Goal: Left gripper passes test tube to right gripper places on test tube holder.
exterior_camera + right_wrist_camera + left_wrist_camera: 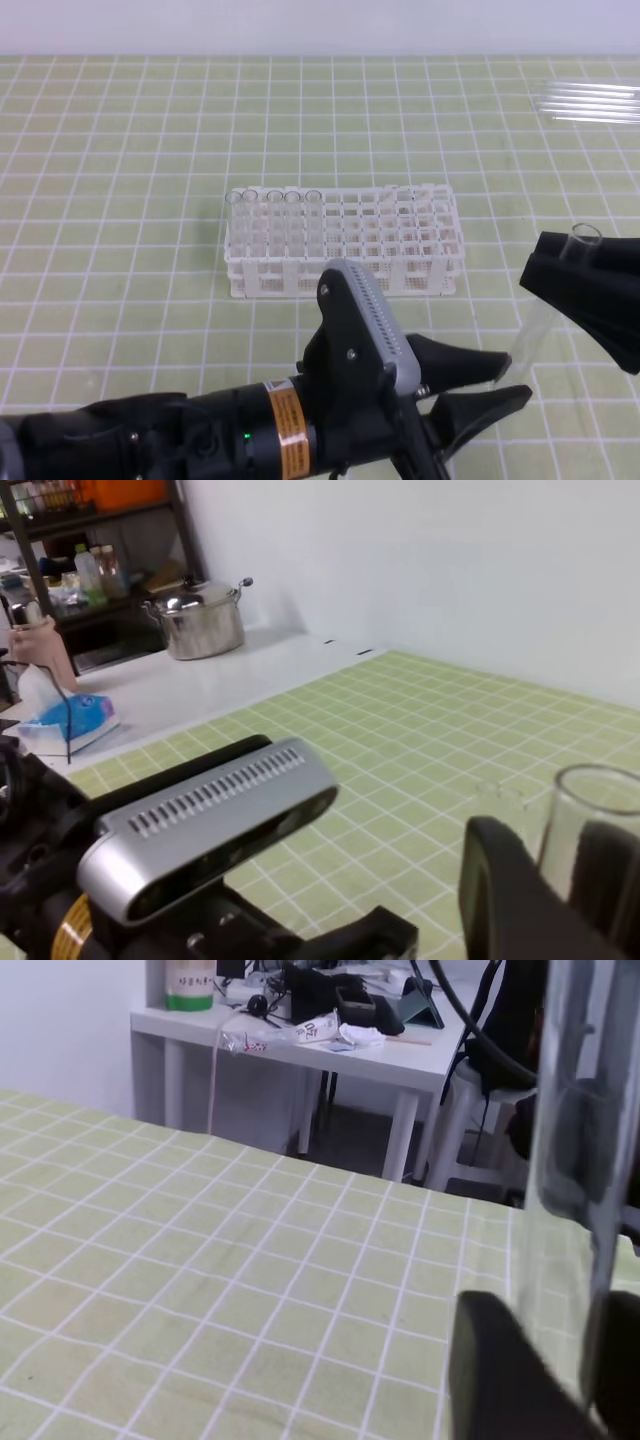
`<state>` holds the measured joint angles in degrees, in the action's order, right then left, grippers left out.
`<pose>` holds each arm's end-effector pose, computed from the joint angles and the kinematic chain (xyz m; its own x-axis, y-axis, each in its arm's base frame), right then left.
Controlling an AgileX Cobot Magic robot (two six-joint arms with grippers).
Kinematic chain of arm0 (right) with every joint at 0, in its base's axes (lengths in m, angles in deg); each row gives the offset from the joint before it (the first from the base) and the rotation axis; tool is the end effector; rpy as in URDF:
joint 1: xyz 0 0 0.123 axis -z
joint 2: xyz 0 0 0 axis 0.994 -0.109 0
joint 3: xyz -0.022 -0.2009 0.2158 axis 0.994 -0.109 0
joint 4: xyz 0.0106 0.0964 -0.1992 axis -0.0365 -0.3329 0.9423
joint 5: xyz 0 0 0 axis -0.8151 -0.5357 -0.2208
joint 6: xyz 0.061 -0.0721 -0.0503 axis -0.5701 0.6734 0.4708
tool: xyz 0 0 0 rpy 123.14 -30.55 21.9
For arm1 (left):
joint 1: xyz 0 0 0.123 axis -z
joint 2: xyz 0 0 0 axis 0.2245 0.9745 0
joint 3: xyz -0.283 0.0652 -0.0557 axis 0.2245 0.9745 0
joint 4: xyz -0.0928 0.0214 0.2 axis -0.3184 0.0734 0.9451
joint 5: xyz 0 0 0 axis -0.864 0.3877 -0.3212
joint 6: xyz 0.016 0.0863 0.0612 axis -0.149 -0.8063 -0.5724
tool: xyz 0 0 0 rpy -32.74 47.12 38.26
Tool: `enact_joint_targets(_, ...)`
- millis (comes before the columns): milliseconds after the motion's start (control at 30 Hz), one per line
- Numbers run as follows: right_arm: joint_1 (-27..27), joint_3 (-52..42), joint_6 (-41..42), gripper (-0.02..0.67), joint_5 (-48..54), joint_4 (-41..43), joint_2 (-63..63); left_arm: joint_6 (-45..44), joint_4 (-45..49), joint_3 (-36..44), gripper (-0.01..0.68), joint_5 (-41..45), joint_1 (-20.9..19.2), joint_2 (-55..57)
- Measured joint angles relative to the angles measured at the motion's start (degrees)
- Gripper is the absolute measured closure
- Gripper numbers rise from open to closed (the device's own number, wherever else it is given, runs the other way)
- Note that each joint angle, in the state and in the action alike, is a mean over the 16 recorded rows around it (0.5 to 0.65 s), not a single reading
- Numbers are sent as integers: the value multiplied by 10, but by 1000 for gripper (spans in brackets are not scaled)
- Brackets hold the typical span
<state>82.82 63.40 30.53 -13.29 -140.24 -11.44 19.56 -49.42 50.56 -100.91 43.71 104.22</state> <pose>0.1109 0.0958 0.3269 -0.1692 0.0739 -0.9828 -0.8699 0.4576 0.1842 0.1272 -0.2617 0.2684 -0.0644 0.0748 -0.9951 0.9734 0.2243 -0.0462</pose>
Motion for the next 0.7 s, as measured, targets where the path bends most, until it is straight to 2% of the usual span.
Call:
enact_joint_targets(200, 0, 0, 3, 549, -3, 0, 0, 5, 0, 0, 285, 34, -10, -15)
enact_joint_targets(333, 0, 0, 15, 550, -8, 0, 0, 7, 1, 0, 244, 89, -23, -40)
enact_joint_targets(533, 0, 7, 37, 550, -20, -1, 0, 7, 2, 0, 269, 238, -43, -112)
enact_joint_targets(700, 0, 20, 54, 550, -28, -1, -3, 12, 3, 0, 367, 390, -54, -196)
